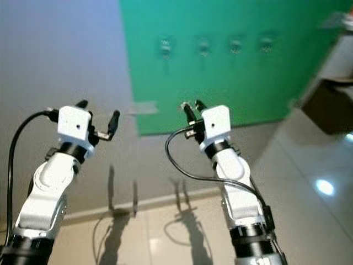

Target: Hang keys on a hook

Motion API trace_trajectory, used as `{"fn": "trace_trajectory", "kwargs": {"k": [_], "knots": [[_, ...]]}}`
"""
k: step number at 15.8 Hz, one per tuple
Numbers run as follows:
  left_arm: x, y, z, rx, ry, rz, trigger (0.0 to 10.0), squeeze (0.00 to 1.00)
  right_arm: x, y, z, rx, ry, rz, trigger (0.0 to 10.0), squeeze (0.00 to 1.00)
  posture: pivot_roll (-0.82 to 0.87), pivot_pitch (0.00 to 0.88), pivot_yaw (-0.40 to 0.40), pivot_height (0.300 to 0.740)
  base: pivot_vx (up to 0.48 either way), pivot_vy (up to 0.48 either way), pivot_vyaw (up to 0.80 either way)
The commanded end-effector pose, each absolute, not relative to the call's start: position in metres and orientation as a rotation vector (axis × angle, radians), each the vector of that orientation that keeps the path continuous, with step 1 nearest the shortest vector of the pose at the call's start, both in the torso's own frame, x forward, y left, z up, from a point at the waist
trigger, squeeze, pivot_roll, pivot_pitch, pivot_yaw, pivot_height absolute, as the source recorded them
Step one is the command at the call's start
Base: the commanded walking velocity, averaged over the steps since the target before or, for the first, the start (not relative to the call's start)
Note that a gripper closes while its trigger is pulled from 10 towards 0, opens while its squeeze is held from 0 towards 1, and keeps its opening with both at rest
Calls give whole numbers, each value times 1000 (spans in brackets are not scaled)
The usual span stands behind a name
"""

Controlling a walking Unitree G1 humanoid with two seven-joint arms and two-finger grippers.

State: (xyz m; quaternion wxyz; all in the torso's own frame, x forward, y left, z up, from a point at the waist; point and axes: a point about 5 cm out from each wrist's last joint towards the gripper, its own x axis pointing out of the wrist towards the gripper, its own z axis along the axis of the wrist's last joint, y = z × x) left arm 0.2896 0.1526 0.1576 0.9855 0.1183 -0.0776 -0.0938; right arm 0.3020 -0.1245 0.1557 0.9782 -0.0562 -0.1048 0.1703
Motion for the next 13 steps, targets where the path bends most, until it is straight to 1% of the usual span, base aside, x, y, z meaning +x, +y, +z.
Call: {"fn": "trace_trajectory", "kwargs": {"k": [1, 3, 6, 7, 9, 10, 11, 13], "knots": [[290, 144, 161, 240, -177, -210, 10000, 0, 303, -134, 155, -117, -206, 320, 10000, 0, -23, 0, -29, 740, 337, 0, 625], [290, 145, 162, 249, -180, -208, 10000, 0, 304, -134, 159, -103, -226, 327, 10000, 0, -23, 0, -30, 740, 339, 0, 584], [292, 143, 163, 269, -177, -227, 10000, 0, 303, -136, 158, -13, -226, 311, 10000, 0, -25, 0, -20, 740, 334, 0, 0], [293, 142, 163, 258, -172, -240, 10000, 0, 302, -137, 158, 5, -224, 303, 10000, 0, -29, 0, -5, 740, 0, 0, 0], [294, 140, 162, 258, -166, -255, 10000, 0, 299, -138, 157, 44, -221, 301, 10000, 0, -29, 0, -5, 740, 0, 0, 0], [295, 139, 163, 269, -172, -263, 10000, 0, 295, -140, 155, 80, -215, 299, 10000, 0, -34, 0, 19, 740, 0, 0, 0], [296, 139, 164, 274, -175, -263, 10000, 0, 294, -141, 155, 91, -215, 298, 10000, 0, -35, 0, 25, 740, 0, 0, 0], [298, 141, 165, 287, -178, -263, 10000, 0, 289, -137, 157, 59, -231, 324, 10000, 0, -39, 0, 39, 740, 0, -311, 0]]}}
